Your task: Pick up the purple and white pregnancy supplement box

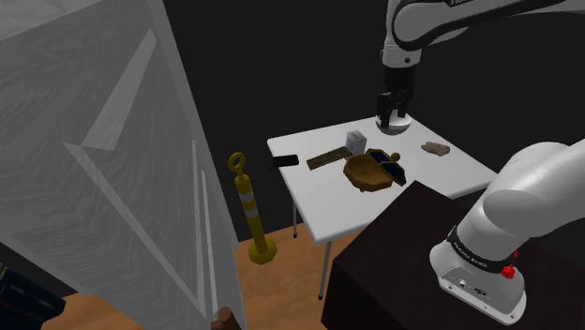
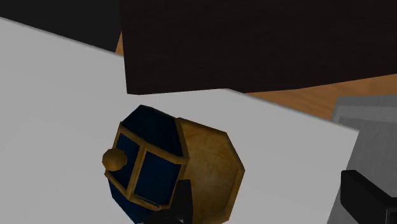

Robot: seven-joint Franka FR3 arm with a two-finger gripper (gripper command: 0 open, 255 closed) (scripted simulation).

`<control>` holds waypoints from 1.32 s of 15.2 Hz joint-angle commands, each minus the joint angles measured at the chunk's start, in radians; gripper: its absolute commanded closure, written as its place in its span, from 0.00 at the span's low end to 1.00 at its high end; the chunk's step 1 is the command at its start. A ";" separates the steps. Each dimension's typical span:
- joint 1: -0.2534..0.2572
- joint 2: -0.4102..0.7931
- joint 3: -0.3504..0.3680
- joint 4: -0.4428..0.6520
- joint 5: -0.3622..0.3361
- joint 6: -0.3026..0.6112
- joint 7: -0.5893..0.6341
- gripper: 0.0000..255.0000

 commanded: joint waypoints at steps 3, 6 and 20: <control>-0.015 0.128 -0.037 0.009 -0.012 0.147 -0.019 0.00; -0.023 0.232 -0.062 0.032 -0.010 0.246 -0.034 0.00; -0.076 0.759 -0.129 0.300 0.127 0.578 -0.159 0.00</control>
